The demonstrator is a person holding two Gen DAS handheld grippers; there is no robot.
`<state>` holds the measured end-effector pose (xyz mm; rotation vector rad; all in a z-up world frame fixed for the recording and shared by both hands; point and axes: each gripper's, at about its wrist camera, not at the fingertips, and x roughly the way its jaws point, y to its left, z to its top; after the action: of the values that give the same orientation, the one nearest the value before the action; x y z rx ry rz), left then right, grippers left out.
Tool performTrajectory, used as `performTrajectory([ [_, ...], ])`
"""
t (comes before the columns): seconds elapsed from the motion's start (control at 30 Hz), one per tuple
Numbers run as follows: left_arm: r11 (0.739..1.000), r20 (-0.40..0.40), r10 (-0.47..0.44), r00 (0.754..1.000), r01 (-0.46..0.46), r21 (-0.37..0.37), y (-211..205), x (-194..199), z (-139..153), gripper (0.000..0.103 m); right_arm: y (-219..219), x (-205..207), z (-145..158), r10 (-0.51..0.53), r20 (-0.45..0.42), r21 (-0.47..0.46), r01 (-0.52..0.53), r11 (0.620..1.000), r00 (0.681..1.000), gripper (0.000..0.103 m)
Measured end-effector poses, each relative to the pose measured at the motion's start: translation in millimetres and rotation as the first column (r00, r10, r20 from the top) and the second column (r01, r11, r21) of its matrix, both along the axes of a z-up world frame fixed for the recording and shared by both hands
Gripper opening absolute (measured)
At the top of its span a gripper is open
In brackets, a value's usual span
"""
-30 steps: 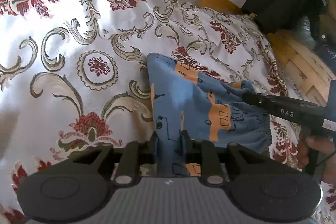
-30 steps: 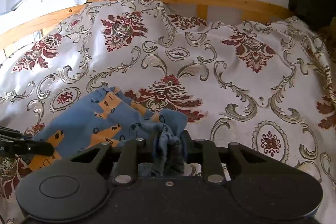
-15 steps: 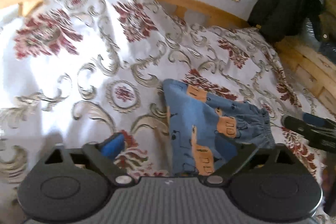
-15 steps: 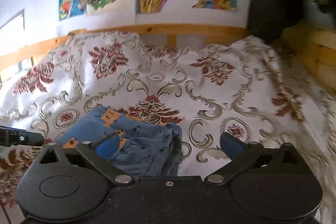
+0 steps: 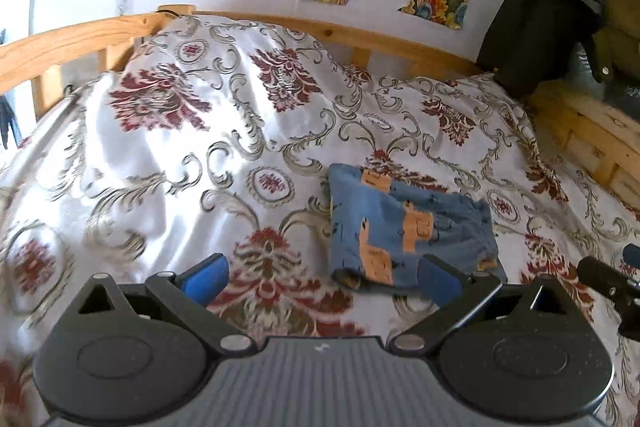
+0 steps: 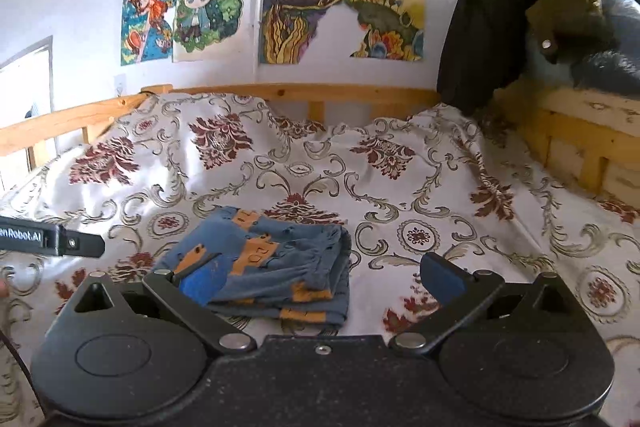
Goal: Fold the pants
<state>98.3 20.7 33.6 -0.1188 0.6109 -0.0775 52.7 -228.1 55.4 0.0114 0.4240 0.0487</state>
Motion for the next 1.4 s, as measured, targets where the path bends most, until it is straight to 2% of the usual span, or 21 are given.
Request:
performTrajectory([
  [0.17,0.998,0.010,0.027,1.000,-0.028,0.055,-2,-35,1,0.103,5,-30,5,-0.009,0.011,0.010,0.009,1.000,1.000,0.102],
  [0.33,0.996,-0.009,0.045,0.999,-0.044,0.072,0,-53,-6,0.103,7,-42,2,-0.009,-0.008,0.016,0.009,1.000,1.000,0.102],
  [0.53,0.995,-0.012,0.044,0.999,-0.043,0.088,-1,-52,-8,0.103,9,-46,-6,-0.008,-0.036,0.020,0.009,1.000,0.999,0.102],
  [0.83,0.996,-0.042,0.046,0.998,-0.043,0.073,2,-47,-15,0.103,12,-42,-10,0.002,-0.049,0.019,-0.001,1.000,0.999,0.102],
  [1.4,0.996,-0.032,0.033,0.999,-0.030,0.089,1,-47,-14,0.103,14,-40,-10,0.014,-0.051,0.011,-0.013,1.000,0.999,0.102],
])
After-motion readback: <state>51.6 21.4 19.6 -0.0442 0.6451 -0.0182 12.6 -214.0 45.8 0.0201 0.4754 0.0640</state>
